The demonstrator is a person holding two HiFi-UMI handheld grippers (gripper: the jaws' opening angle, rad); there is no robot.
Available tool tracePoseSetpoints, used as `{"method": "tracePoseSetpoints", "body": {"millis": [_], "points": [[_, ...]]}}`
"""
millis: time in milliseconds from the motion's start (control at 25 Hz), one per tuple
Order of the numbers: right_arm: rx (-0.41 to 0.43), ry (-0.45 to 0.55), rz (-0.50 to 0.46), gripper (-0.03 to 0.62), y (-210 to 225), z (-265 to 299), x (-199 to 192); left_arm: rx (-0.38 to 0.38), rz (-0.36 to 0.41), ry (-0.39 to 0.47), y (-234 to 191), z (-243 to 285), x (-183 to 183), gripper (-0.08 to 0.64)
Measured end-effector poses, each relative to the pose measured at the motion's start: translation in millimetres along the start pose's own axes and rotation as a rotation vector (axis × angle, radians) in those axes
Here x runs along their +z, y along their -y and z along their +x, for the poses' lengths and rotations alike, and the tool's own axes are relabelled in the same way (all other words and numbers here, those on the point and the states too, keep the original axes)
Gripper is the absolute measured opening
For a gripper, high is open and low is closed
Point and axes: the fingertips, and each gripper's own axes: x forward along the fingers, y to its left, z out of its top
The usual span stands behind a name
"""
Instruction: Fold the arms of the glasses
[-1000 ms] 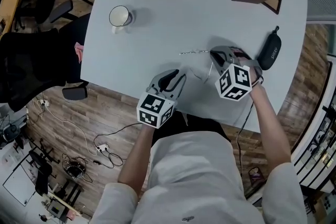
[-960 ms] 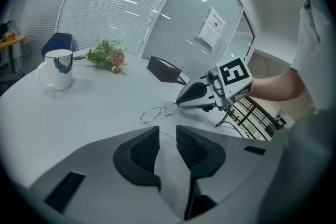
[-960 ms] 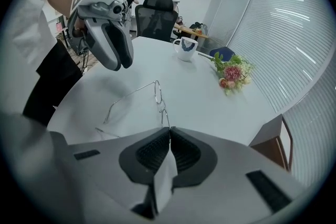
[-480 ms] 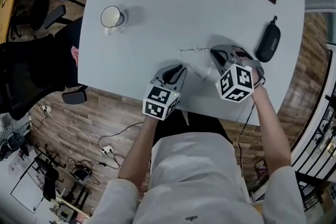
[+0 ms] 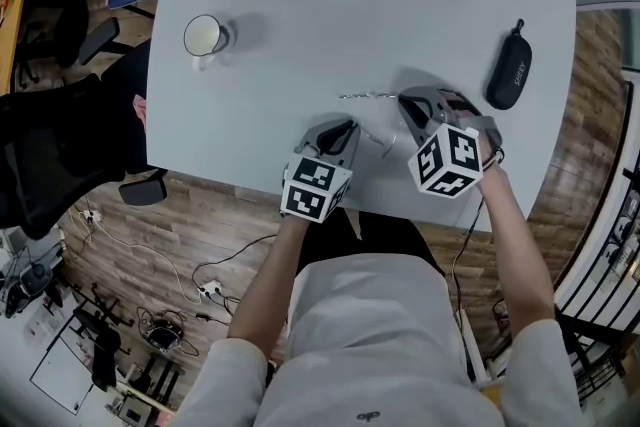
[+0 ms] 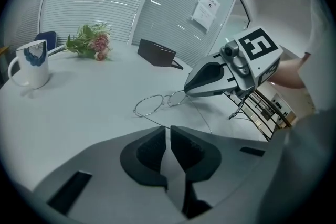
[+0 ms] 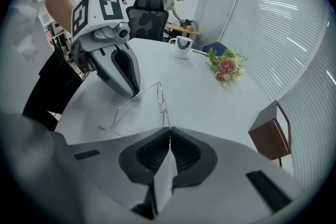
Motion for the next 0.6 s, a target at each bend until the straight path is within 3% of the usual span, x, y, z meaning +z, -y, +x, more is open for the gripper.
{"method": "tracePoseSetpoints", "body": {"millis": [600], "points": [[0.014, 0.001, 0.012, 0.015, -7, 0, -1, -0.008, -0.006, 0.002, -2, 12, 7, 0.043]]}}
